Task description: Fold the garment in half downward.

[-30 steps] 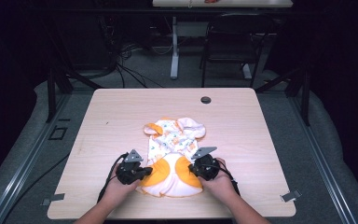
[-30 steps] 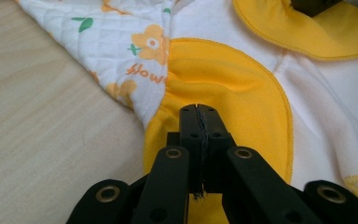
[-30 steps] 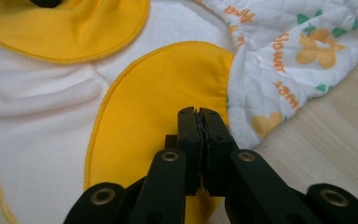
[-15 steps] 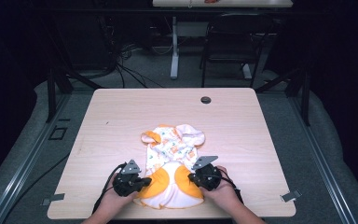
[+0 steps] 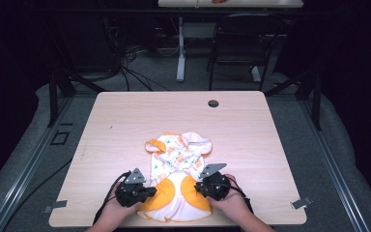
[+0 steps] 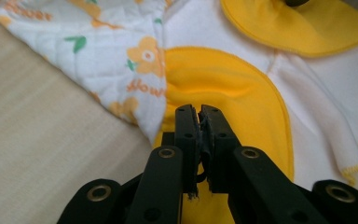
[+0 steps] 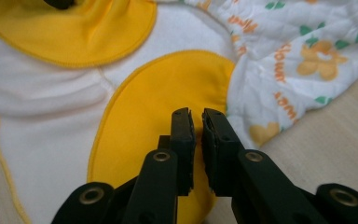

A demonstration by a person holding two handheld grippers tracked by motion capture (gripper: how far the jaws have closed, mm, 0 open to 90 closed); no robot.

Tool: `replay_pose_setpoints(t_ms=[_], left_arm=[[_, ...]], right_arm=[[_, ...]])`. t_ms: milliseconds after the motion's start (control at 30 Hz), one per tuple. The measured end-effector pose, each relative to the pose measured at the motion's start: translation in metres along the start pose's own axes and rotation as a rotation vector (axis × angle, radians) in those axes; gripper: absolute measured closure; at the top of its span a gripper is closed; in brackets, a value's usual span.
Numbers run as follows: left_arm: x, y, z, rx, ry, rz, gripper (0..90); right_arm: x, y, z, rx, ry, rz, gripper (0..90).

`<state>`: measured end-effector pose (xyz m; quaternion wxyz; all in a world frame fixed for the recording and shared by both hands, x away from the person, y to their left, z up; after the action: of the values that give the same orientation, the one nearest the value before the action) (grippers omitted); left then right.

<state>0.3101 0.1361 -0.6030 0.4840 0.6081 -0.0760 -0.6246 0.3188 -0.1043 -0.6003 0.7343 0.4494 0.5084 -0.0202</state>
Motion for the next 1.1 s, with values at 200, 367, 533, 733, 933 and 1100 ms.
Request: replay_pose_setpoints(t_ms=[200,367,533,733,933,1100], left_arm=[[0.001,0.031,-0.028,-0.008,0.042,0.028,84.9],[0.014,0.047,-0.053,-0.038,0.073,0.024,87.8],[0.029,0.046,-0.066,-0.079,0.076,0.011,89.5],[0.03,0.042,-0.064,-0.069,0.063,-0.006,89.8],[0.026,0.041,-0.06,-0.049,0.056,-0.035,89.6],[0.014,0.062,-0.07,-0.061,0.05,0.009,89.2]], right_arm=[[0.003,0.026,0.025,0.022,-0.047,0.02,86.4],[0.017,0.042,0.049,0.066,-0.071,0.008,88.5],[0.038,0.042,0.059,0.07,-0.078,-0.034,89.7],[0.043,0.036,0.056,0.052,-0.065,-0.058,90.0],[0.038,0.033,0.05,0.036,-0.032,-0.074,89.0],[0.031,0.051,0.067,0.071,-0.054,-0.04,88.3]])
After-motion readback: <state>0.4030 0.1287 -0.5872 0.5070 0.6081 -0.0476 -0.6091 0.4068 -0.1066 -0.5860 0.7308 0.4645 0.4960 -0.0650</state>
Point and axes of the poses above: each handheld gripper's, and its own axes: x roughly forward along the jaws, y roughly out of its top, z roughly to its right, the point moved 5 cm from there along x, roughly forward along the jaws, and after that the axes turned 10 degrees about -y, right-handed, at the moved point
